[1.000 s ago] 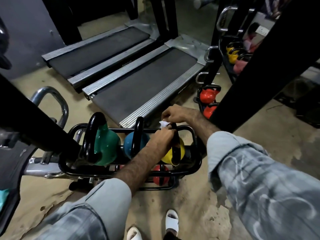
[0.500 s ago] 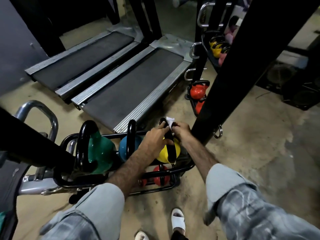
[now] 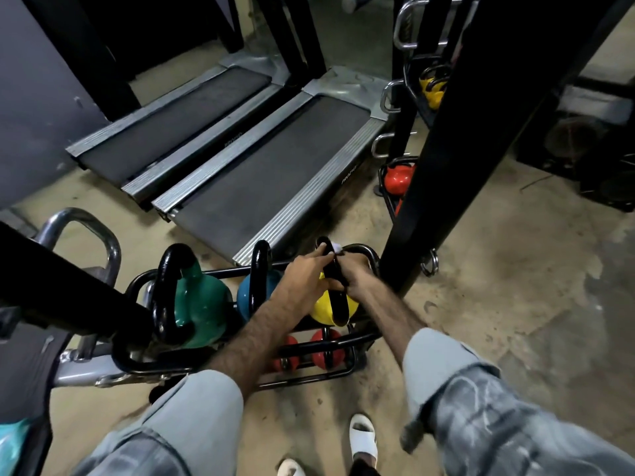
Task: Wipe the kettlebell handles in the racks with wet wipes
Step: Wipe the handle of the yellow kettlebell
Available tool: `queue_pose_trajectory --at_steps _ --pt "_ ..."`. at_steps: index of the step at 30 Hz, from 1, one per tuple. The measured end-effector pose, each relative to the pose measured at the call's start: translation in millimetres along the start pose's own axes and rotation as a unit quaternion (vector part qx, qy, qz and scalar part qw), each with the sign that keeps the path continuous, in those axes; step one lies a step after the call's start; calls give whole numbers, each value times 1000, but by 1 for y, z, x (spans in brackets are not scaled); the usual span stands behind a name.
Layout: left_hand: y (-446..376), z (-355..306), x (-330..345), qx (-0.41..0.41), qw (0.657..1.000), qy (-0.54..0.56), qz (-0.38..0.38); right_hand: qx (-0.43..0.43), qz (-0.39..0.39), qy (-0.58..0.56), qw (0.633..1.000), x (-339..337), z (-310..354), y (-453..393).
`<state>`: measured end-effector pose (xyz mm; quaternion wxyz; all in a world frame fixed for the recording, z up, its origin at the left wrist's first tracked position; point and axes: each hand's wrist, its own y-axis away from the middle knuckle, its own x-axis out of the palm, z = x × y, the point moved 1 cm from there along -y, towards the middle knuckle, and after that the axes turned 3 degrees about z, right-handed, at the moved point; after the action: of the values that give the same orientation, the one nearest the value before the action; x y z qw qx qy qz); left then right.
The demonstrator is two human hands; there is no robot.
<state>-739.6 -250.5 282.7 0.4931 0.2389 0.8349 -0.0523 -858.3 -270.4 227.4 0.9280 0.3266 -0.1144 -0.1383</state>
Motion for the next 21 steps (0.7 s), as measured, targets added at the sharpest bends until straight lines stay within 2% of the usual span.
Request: queue_pose_trajectory --at_steps 3,6,10,13,15,16,17,19,21 --pt "0 0 1 -6 1000 17 -2 24 17 -62 998 -2 -9 -6" --pt "-2 0 1 -5 1000 -1 -14 43 39 -76 995 -1 -24 -44" --pt "-1 5 4 -12 998 64 -26 59 96 -121 986 -4 -12 -8" --pt "5 11 0 -11 977 175 -120 41 79 -109 990 -14 -10 7" --pt "6 23 2 -52 960 197 -191 16 59 -69 996 -20 -8 13" --pt "6 27 5 -86 951 227 -191 16 55 -49 997 -21 -6 16" --pt "4 29 10 -121 936 288 -161 12 57 -41 997 -21 -3 19" --pt "-2 22 23 -181 867 455 -91 -10 74 -43 996 -18 3 26" --pt "-11 10 31 -225 796 554 -97 -27 70 -47 996 -17 8 31"
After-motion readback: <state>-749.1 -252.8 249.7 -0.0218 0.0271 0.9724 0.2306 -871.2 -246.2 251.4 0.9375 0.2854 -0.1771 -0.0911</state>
